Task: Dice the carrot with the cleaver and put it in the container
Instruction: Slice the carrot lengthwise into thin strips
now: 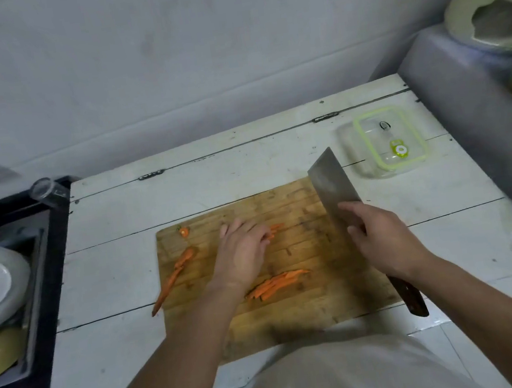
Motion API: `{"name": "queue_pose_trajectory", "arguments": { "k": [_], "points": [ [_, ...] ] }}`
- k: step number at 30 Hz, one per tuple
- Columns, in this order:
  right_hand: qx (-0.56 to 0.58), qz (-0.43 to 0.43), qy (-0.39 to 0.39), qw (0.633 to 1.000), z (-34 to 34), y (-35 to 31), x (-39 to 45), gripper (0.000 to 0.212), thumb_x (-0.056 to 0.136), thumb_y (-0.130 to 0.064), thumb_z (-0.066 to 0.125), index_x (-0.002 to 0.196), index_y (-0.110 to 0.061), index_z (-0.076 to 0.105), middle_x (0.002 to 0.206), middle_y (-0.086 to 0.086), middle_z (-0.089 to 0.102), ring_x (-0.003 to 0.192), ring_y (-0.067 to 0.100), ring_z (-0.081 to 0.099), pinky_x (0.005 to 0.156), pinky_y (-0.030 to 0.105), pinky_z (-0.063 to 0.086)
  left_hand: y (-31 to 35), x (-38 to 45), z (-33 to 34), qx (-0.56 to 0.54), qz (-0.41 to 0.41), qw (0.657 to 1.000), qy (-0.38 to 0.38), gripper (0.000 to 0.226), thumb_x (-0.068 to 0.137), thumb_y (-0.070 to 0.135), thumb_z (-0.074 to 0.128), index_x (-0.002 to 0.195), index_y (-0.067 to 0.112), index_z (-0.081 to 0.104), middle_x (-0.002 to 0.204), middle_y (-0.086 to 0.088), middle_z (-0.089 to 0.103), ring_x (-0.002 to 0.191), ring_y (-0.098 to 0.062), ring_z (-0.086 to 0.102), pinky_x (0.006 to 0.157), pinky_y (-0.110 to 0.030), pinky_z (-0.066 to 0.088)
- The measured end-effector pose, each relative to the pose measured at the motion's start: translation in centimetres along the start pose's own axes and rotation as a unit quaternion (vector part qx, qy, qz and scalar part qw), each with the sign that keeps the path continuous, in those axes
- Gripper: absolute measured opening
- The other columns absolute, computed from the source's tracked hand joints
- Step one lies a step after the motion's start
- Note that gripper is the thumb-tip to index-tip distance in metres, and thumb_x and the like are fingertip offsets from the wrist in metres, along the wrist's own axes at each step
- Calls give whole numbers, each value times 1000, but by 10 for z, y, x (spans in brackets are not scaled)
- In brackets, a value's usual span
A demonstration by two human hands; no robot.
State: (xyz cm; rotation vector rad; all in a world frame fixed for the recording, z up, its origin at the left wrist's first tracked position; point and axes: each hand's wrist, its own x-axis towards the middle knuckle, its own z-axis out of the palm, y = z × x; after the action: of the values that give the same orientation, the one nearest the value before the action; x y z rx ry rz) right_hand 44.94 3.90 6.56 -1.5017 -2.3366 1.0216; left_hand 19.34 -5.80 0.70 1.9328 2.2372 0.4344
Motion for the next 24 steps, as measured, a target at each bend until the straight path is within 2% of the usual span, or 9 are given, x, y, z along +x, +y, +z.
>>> {"name": "queue_pose_trajectory", "arguments": {
  "k": [3, 6, 8, 11, 14, 16, 18, 20, 24],
  "points": [
    [8, -1, -5, 1000, 3, 1, -1, 47, 98, -11, 56, 144, -22, 52, 137, 1, 62, 126, 23, 57, 107, 38, 45, -4, 7, 5, 7, 19, 1000, 13, 13, 90, 20, 76, 103, 24, 74, 105, 5, 66, 107, -25, 53, 91, -39, 36],
    [15, -16, -2, 1000, 7, 3, -4, 51, 98, -8, 53, 146, -25, 48, 137, 3, 62, 127, 26, 56, 106, 41, 46, -6, 15, 2, 1, -9, 999, -37, 40, 92, 34, 74, 129, 25, 63, 127, 2, 55, 123, -22, 46, 104, -41, 37],
    [15, -8, -10, 1000, 6, 3, -4, 63, 98, -7, 48, 154, -32, 32, 127, 10, 65, 115, 32, 59, 97, 45, 49, -8, 21, 1, -19, -57, 995, -74, 53, 92, 43, 71, 140, 27, 54, 136, 5, 53, 130, -19, 43, 110, -40, 34],
    [14, 19, -23, 999, 4, -3, -7, 82, 100, -8, 44, 158, -41, -3, 85, 12, 61, 78, 30, 58, 73, 42, 47, -7, 26, 0, -11, -73, 992, -103, 39, 94, 47, 67, 127, 26, 61, 129, 6, 58, 127, -18, 47, 111, -40, 34],
    [11, 21, -14, 1000, 4, -6, -8, 86, 100, -10, 45, 156, -40, -13, 74, 7, 54, 67, 26, 55, 65, 40, 43, 3, 27, 5, 3, -70, 994, -81, 28, 97, 47, 62, 116, 27, 64, 119, 7, 61, 120, -17, 51, 108, -38, 33],
    [3, 25, -14, 1000, 5, -5, -5, 83, 100, -11, 46, 158, -35, -9, 79, 9, 57, 73, 30, 57, 69, 42, 46, 9, 27, 10, 12, -72, 995, -65, 28, 98, 49, 59, 116, 27, 63, 119, 7, 60, 120, -17, 50, 106, -37, 31],
    [-16, 29, -16, 999, 5, -5, -2, 69, 100, -12, 47, 157, -28, 12, 91, 14, 63, 85, 37, 59, 73, 44, 48, 11, 25, 12, 21, -69, 995, -61, 35, 99, 51, 57, 125, 28, 61, 125, 6, 59, 126, -18, 48, 109, -39, 30],
    [-49, 28, -20, 998, 6, -7, -1, 47, 100, -13, 46, 144, -20, 33, 99, 17, 64, 94, 42, 61, 73, 42, 48, 10, 21, 10, 13, -61, 996, -70, 48, 99, 50, 58, 140, 26, 54, 136, 4, 54, 134, -19, 43, 114, -41, 29],
    [-88, 12, -29, 996, 17, -25, -2, 42, 97, -10, 45, 137, -22, 40, 105, 10, 62, 90, 39, 62, 73, 40, 50, 1, 12, 8, -44, -58, 996, -51, 47, 99, 35, 64, 144, 23, 55, 136, 4, 56, 133, -18, 44, 115, -33, 30]
  ]
}}
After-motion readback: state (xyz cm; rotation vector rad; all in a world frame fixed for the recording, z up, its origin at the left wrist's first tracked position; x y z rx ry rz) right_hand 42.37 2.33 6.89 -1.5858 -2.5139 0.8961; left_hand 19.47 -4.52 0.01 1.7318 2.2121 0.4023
